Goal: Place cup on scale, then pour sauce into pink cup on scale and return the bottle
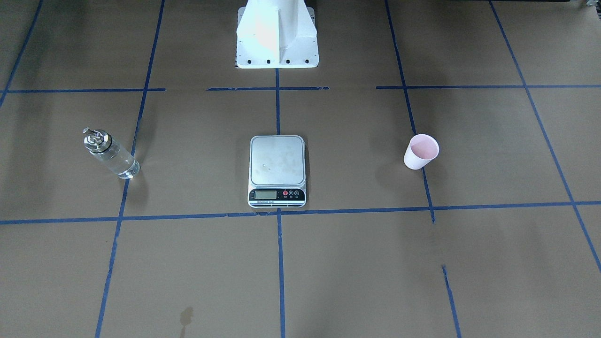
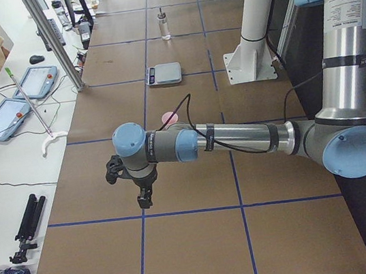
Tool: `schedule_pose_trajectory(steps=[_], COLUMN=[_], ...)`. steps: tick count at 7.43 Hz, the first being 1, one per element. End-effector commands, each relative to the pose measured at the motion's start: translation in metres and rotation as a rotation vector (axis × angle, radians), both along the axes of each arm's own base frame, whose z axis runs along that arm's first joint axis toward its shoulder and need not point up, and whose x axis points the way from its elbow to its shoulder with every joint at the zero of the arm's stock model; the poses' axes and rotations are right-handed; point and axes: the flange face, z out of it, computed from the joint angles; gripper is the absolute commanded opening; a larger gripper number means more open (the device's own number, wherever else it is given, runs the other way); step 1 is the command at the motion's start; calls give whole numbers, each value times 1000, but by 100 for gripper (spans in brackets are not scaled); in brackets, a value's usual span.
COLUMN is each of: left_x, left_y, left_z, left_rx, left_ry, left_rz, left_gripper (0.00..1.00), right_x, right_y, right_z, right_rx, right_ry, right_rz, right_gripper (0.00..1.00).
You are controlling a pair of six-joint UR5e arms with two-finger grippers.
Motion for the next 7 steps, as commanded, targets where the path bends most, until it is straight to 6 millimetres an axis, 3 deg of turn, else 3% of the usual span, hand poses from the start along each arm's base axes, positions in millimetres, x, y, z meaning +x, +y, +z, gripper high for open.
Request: schedule_pose_trajectory(steps=[1,5,7], left_x=[1,3,16], left_y=[-1,2,-1], left_z=[-3,-4,-26], left_rx=[14,20,104], left_ry=[-3,2,23], left_rz=[1,1,28], left_gripper=[100,100,100], right_x=[0,-1,-6], right_y=[1,-2,-2], right_z=[0,-3,-11], right_rx=[-1,45,59], right_ry=[-6,-9,-88], right_rz=[0,2,-2], right_gripper=[100,100,100])
